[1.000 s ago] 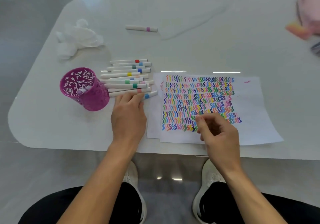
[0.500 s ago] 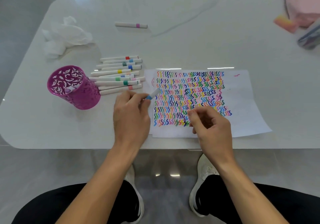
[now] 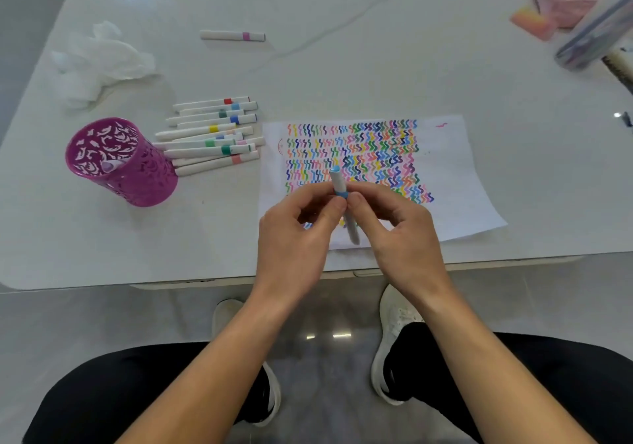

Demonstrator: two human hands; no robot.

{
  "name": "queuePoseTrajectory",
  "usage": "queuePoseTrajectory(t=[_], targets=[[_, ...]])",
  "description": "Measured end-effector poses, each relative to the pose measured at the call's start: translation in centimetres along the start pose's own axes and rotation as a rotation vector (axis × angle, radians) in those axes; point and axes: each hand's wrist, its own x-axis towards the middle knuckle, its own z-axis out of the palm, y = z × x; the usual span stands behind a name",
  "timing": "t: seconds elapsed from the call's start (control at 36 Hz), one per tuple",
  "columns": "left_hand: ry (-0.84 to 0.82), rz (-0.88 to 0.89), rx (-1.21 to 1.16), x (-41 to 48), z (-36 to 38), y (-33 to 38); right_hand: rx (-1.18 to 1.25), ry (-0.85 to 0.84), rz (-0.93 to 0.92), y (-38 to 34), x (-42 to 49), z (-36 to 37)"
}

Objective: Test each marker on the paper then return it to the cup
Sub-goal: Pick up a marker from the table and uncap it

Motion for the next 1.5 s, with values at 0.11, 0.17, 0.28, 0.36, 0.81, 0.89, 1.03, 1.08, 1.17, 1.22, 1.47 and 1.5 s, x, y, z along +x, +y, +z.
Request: queuePoseTrajectory(t=[0.11, 0.17, 0.28, 0.36, 0.81, 0.89, 1.03, 1.08, 1.17, 1.22, 1.47, 1.5], targets=[[-0.032, 0.005, -0.046, -0.2, 0.4, 0.1, -0.063, -0.013, -0.01, -0.2, -0.1, -1.0], [-0.059, 0.027, -0.016, -0.3, 0.7, 0.0, -0.098, -0.023, -0.02, -0.1, -0.2, -1.5], [-0.077, 0.023, -0.043, -0.2, 0.7, 0.3, -0.225, -0.049, -0.097, 0.5, -0.7, -2.5], [-0.072, 0.005, -0.053, -0.1, 0.6, 0.6, -0.306, -0.068, -0.137, 1.1, -0.8, -3.4], [-0.211, -0.043, 0.324, 0.2, 1.9, 0.1, -0.761, -0.118, -0.174, 2.3, -0.8, -4.3], [-0.195, -0.056, 0.278, 0.4, 1.9, -0.1, -0.813, -0.073, -0.207, 2.1, -0.7, -4.0], [-0.159, -0.077, 0.241, 0.6, 2.0, -0.5, -0.89, -0.049, -0.233, 1.7, -0.5, -3.9], [-0.146, -0.084, 0.23, 0.5, 2.1, -0.7, -0.898, -0.057, -0.236, 1.6, -0.4, -3.8], [-0.121, -0.088, 0.223, 0.4, 2.0, -0.7, -0.914, -0.048, -0.219, 1.7, -0.5, -3.7], [-0.092, -0.077, 0.222, 0.4, 2.0, -0.6, -0.906, 0.016, -0.199, 1.9, -0.5, -3.7], [0.03, -0.057, 0.266, 0.8, 1.8, -1.1, -0.494, -0.128, 0.149, 0.7, 0.2, -5.4], [0.037, -0.058, 0.289, 0.8, 1.7, -1.3, -0.417, -0.12, 0.148, 0.8, 0.2, -5.6]])
